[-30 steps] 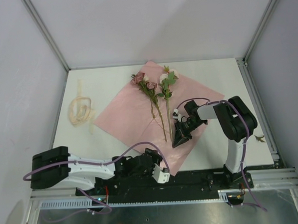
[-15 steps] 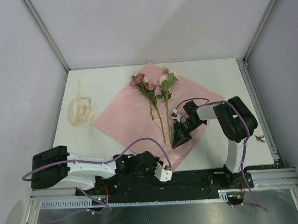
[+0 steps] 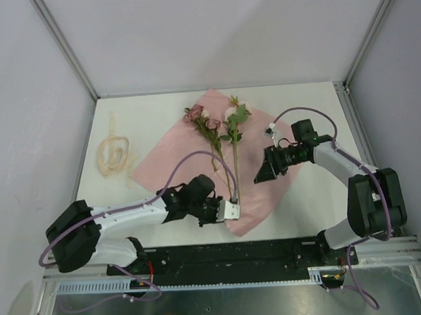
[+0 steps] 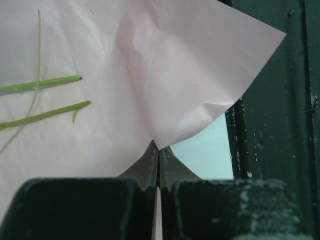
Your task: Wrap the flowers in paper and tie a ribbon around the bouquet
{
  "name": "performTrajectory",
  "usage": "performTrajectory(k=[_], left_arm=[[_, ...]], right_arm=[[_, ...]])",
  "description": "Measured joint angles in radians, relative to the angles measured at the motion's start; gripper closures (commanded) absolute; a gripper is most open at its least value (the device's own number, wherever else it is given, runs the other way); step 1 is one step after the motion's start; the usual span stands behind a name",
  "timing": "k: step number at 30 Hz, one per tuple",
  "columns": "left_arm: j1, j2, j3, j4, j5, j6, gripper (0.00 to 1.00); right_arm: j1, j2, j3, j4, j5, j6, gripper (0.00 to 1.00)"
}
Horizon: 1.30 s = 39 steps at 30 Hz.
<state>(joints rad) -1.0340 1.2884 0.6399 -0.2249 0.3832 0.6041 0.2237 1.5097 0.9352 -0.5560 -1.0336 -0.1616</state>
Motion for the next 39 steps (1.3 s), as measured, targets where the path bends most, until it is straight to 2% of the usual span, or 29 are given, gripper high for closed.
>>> performTrajectory(k=[6, 13, 19, 24, 26, 28, 31, 34, 37, 39], left_arm=[[0.159, 0.119, 0.103, -0.093, 0.196, -0.083, 1.00], [0.283, 0.233, 0.198, -0.144, 0.363, -0.168, 0.98], [0.339, 0.306, 0.248, -0.167, 0.449, -0.226, 0.97], [0.372, 0.356, 0.271, -0.182, 0.486, -0.249, 0.95], [0.377, 0.369, 0.276, -0.188, 0.491, -0.256, 0.95], [0.381, 0.381, 0.285, -0.198, 0.494, -0.257, 0.94], [0.386, 0.388, 0.295, -0.207, 0.496, -0.264, 0.92], [0.399, 0.390, 0.300, -0.212, 0.505, -0.266, 0.90], [0.417, 0.390, 0.300, -0.218, 0.512, -0.273, 0.80], [0.425, 0.390, 0.300, -0.223, 0.514, -0.283, 0.65]], right_arm=[[0.004, -0.069, -0.022, -0.087, -0.062, -0.230, 0.26], [0.104, -0.235, -0.148, -0.090, -0.067, -0.423, 0.22], [0.191, -0.360, -0.259, 0.001, -0.031, -0.488, 0.21], [0.283, -0.397, -0.300, 0.090, 0.040, -0.501, 0.23], [0.321, -0.392, -0.301, 0.133, 0.082, -0.500, 0.27], [0.359, -0.375, -0.301, 0.181, 0.127, -0.501, 0.40], [0.404, -0.322, -0.299, 0.225, 0.189, -0.508, 0.69], [0.419, -0.258, -0.281, 0.236, 0.240, -0.505, 0.92], [0.423, -0.204, -0.245, 0.239, 0.277, -0.499, 0.99], [0.423, -0.184, -0.222, 0.240, 0.293, -0.494, 1.00]])
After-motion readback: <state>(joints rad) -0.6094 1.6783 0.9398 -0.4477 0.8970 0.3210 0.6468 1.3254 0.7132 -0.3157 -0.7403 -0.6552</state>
